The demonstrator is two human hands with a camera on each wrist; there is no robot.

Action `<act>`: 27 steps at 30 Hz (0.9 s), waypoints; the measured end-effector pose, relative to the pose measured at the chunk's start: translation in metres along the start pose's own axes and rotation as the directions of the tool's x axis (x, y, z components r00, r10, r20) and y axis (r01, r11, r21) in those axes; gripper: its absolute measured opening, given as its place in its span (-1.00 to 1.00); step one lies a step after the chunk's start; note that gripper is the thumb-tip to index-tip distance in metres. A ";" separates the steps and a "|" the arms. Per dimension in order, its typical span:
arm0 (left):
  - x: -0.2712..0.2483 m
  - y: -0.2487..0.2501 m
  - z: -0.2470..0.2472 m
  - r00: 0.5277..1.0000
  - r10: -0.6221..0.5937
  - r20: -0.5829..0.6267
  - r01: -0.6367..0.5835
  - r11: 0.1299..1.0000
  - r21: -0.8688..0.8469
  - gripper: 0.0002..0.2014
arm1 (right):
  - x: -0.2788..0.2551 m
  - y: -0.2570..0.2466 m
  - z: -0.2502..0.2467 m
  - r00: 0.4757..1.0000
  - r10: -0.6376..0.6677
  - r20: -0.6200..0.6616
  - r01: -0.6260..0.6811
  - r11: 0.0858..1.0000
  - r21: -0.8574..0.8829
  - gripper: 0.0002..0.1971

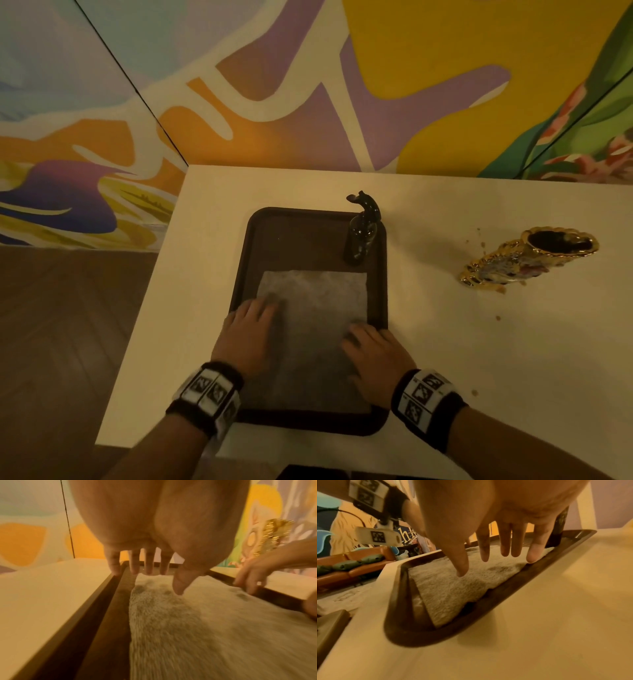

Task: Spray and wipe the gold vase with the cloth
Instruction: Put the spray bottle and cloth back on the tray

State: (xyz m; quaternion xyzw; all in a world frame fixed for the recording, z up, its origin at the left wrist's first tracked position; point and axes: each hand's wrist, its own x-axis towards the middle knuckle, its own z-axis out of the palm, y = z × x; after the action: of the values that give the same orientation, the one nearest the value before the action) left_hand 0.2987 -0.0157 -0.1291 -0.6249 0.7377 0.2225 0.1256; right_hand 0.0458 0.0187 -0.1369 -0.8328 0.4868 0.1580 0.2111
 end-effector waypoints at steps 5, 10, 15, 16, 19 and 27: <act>0.049 -0.014 -0.002 0.993 -0.081 0.090 0.069 0.989 0.127 -0.18 | 0.012 -0.001 0.002 0.991 0.039 0.128 -0.024 0.993 -0.117 -0.26; 0.038 -0.008 -0.007 0.998 -0.061 0.025 0.060 0.997 0.046 -0.17 | 0.008 0.003 0.004 0.994 0.054 0.096 -0.045 0.994 -0.103 -0.15; 0.004 -0.003 0.020 0.982 0.047 0.181 -0.065 0.994 0.091 -0.06 | 0.008 0.018 -0.001 0.986 0.092 0.138 -0.078 0.992 -0.102 -0.06; 0.001 -0.004 0.024 0.981 0.040 0.189 -0.057 0.994 0.088 -0.03 | 0.008 0.020 -0.001 0.983 0.095 0.155 -0.081 0.992 -0.094 -0.05; 0.000 -0.004 0.028 0.987 0.037 0.155 -0.047 0.997 0.064 0.00 | 0.007 0.023 -0.001 0.982 0.086 0.166 -0.074 0.994 -0.078 -0.05; -0.007 0.011 0.023 0.996 0.000 0.091 0.014 0.988 -0.151 -0.36 | -0.030 0.038 -0.013 0.994 0.102 -0.030 -0.099 0.990 0.101 -0.46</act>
State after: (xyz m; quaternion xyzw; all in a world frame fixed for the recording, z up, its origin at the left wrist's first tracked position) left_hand 0.2867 0.0029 -0.1441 -0.6246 0.7099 0.3055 0.1118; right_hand -0.0011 0.0182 -0.1195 -0.7983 0.5391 0.1293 0.2353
